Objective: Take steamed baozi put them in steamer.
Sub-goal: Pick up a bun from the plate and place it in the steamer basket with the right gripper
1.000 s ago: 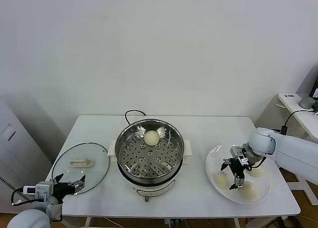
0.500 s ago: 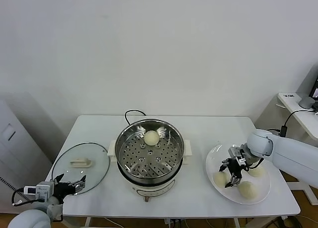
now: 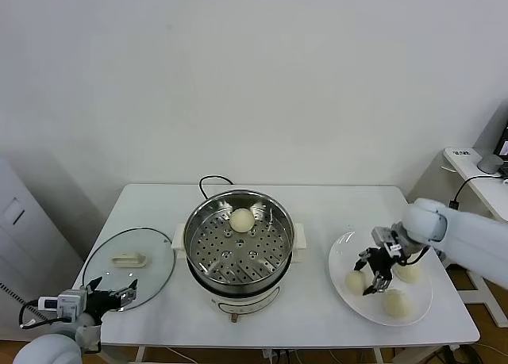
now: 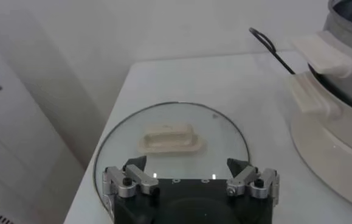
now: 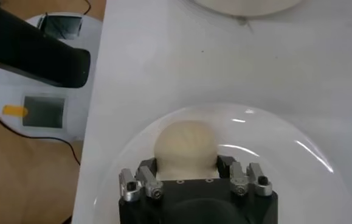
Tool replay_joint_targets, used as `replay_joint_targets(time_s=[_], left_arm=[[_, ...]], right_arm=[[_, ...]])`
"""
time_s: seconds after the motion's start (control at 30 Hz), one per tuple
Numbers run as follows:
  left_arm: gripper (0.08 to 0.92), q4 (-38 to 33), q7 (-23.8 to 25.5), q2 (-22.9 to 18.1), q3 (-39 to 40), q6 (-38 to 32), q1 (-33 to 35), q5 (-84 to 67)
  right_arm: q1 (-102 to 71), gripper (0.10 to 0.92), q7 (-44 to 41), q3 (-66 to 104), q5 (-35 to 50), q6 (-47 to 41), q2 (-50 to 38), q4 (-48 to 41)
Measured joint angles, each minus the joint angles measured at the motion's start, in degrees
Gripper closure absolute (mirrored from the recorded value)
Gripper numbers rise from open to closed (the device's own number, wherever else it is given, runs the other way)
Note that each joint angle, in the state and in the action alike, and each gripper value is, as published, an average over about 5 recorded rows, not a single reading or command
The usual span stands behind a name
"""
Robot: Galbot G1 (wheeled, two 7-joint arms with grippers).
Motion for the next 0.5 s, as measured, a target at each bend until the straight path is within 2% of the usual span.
replay_joint_targets(time_s=[0.5], left_arm=[[0.177,-0.2,-0.2,0.5,0.2,-0.1,-0.5,0.0]], right_arm=[[28.2,0.423,2.5,-15.1,14.3,-5.4,5.5,8.3]])
